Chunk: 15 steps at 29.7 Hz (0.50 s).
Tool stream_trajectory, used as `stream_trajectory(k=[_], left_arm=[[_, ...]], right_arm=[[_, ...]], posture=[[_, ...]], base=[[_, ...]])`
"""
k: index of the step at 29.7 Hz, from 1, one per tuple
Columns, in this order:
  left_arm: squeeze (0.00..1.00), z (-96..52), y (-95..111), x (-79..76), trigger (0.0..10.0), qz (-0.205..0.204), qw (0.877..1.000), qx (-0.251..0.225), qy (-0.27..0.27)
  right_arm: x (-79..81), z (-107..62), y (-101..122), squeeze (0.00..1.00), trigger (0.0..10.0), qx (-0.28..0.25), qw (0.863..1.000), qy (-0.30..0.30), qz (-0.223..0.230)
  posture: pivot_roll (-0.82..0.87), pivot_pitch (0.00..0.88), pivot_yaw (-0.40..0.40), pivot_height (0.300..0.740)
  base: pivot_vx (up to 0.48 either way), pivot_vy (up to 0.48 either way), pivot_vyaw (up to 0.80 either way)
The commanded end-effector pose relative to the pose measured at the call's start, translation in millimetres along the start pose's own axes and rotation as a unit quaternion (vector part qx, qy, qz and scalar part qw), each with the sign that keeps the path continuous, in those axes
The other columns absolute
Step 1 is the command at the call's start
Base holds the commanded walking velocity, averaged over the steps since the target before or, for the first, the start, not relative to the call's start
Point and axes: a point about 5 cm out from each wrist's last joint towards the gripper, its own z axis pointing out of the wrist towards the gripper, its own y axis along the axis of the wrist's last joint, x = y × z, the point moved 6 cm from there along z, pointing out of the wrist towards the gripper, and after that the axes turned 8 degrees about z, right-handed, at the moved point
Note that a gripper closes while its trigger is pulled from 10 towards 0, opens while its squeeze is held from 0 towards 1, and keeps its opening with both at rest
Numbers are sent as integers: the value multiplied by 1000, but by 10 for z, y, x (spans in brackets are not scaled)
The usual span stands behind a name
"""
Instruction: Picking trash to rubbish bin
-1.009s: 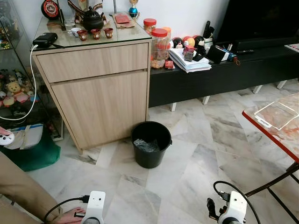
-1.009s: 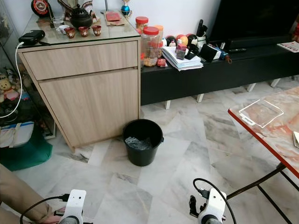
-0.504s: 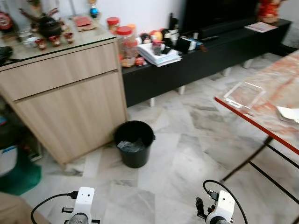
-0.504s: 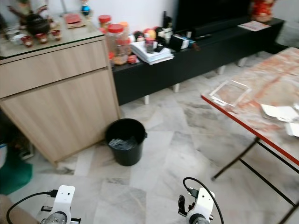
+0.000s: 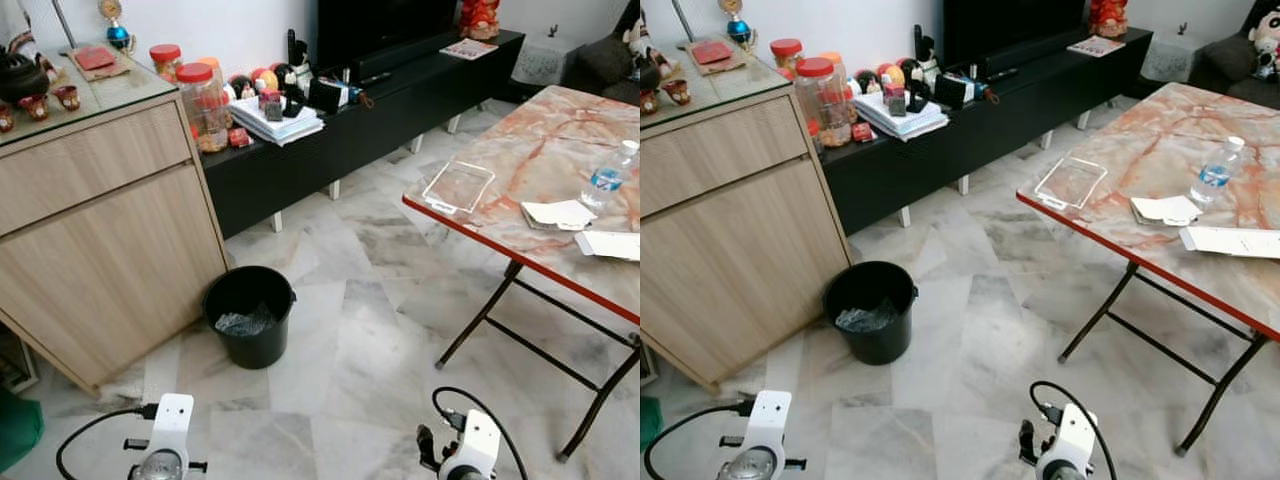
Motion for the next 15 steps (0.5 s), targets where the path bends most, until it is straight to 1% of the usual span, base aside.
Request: stream_trajectory(k=[1,7,9,13,14,15], left_arm=[[0,4,-11,42,10000,-1,1000,3,3],[0,26,111,68,10000,5,1000,-11,8],[0,31,136,89,10000,12,1000,-13,14],[0,29,118,90,10000,11,1000,-11,15],[0,21,64,90,10000,9,1000,-5,13],[0,21,64,90,10000,9,1000,-5,13]], right_arm=[[51,14,18,0,10000,0,1000,3,1],[69,20,35,0,10000,-2,1000,4,3],[78,20,25,0,10000,-1,1000,5,0],[81,19,19,0,10000,0,1000,6,-1],[77,16,10,0,10000,1,1000,5,1],[77,16,10,0,10000,1,1000,5,1]], posture=[[-46,0,37,740],[-35,0,38,740],[-29,0,39,740],[-29,0,41,740],[-36,0,43,740],[-36,0,43,740]], base=[[0,0,-800],[0,0,-800],[0,-480,-800],[0,-480,-800],[0,0,-800],[0,0,-800]])
